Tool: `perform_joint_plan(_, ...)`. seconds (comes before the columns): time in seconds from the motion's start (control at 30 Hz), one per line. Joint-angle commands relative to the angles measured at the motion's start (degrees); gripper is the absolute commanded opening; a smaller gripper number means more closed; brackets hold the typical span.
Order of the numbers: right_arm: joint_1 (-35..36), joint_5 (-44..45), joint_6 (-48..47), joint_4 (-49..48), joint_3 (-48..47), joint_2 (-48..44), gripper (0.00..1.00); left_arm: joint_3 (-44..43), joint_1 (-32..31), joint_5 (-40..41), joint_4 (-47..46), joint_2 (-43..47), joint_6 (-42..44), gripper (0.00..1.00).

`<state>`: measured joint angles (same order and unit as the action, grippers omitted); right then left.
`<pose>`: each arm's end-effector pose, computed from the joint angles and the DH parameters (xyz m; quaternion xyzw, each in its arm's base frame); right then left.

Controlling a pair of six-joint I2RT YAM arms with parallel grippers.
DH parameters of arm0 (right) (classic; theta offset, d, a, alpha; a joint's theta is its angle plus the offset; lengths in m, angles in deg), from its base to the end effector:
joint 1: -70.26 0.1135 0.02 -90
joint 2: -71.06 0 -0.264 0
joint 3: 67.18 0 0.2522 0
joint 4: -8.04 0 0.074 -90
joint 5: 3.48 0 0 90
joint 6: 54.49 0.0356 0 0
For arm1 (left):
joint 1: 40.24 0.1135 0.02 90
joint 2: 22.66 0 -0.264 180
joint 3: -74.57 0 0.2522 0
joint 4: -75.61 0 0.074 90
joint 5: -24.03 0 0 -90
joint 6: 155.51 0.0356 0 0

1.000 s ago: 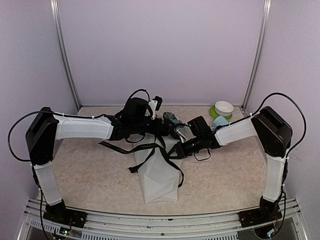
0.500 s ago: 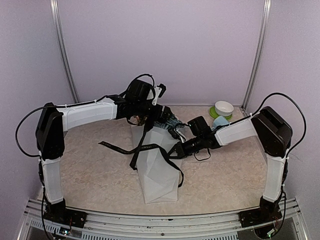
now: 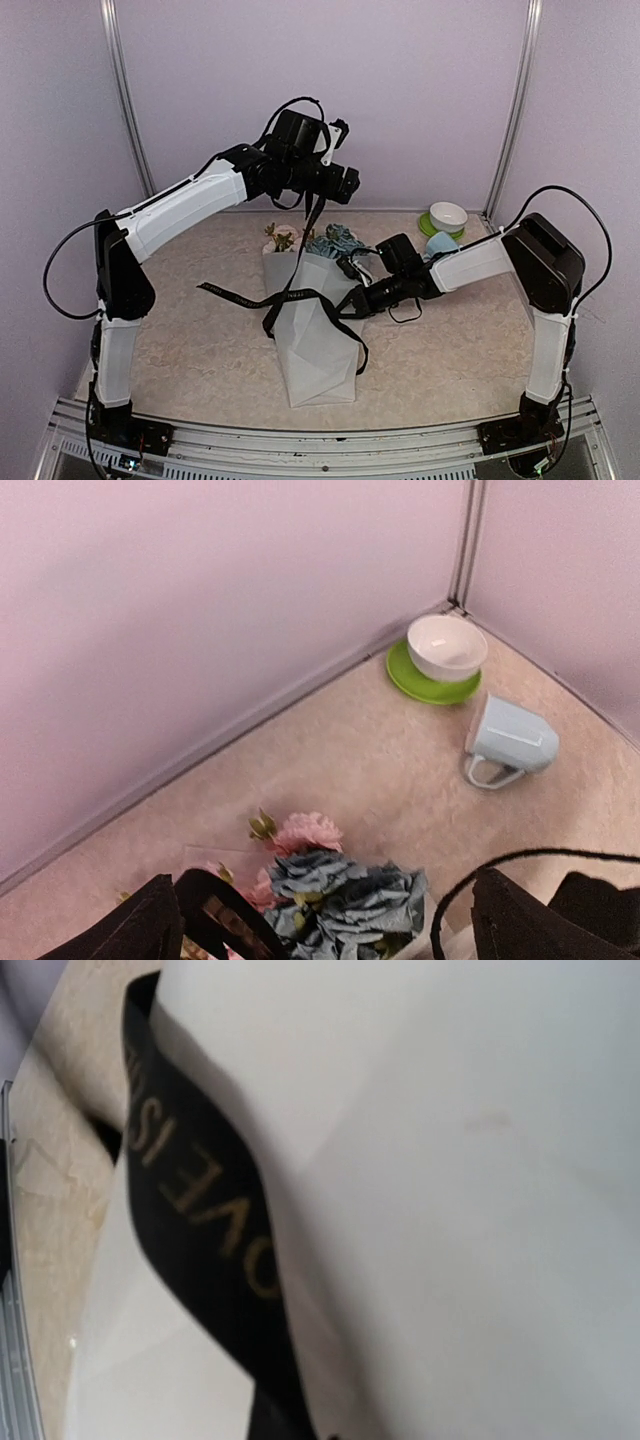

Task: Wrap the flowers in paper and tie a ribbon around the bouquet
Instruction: Cross the ribbon over the folded bouquet.

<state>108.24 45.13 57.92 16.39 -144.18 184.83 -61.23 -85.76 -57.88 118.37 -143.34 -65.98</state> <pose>0.3004 0.2644 0.1328 -0.2508 0.8384 0.4619 0.1444 0.3504 -0.3496 0.3557 0.2932 0.8023 -0.1462 0.4990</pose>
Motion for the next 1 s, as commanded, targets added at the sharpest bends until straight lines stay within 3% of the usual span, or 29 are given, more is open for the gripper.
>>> perform_joint_plan(0.0,0.3,-0.4,0.1,-0.9,0.8,-1.5,0.0,-18.3,-0.8,15.0,21.4,-8.9,1.5,0.97)
perform_joint_plan(0.07,0.3,-0.3,0.2,-1.0,1.1,-1.5,0.0,-20.5,-0.8,20.0,23.6,-9.4,1.7,0.97)
perform_joint_plan(0.17,0.3,-0.3,0.2,-0.9,0.9,-1.3,0.0,-14.5,-2.0,24.4,23.4,-6.1,4.3,0.98)
perform_joint_plan(0.3,0.3,-0.3,0.1,-0.8,0.8,-1.1,0.0,0.0,-2.2,15.2,19.5,1.2,4.6,0.96)
perform_joint_plan(0.33,0.3,-0.3,0.2,-0.8,0.8,-1.3,0.0,4.9,-1.7,10.3,17.5,4.3,4.9,0.9)
perform_joint_plan(0.43,0.4,-0.4,0.3,-1.1,0.8,-1.2,0.0,23.8,0.6,-1.9,6.9,14.9,6.5,0.59)
perform_joint_plan(0.5,0.3,-0.8,0.5,-1.2,0.5,-1.0,0.0,35.2,2.3,-8.4,-2.6,21.8,7.2,0.49)
perform_joint_plan(0.53,0.3,-0.9,0.5,-1.1,0.3,-0.9,0.0,41.3,2.8,-10.4,-7.8,25.5,7.8,0.5)
perform_joint_plan(0.63,0.3,-1.0,0.3,-0.8,-0.1,-0.7,0.0,58.7,2.4,-12.3,-23.4,35.1,13.8,0.77)
perform_joint_plan(0.73,0.3,-0.9,0.2,-0.8,0.0,-0.7,0.0,69.0,-0.5,-8.8,-32.2,37.6,22.6,0.85)
perform_joint_plan(0.97,0.3,-0.6,0.3,-0.9,0.5,-0.4,0.0,65.4,-4.2,2.5,-35.0,27.7,24.9,0.83)
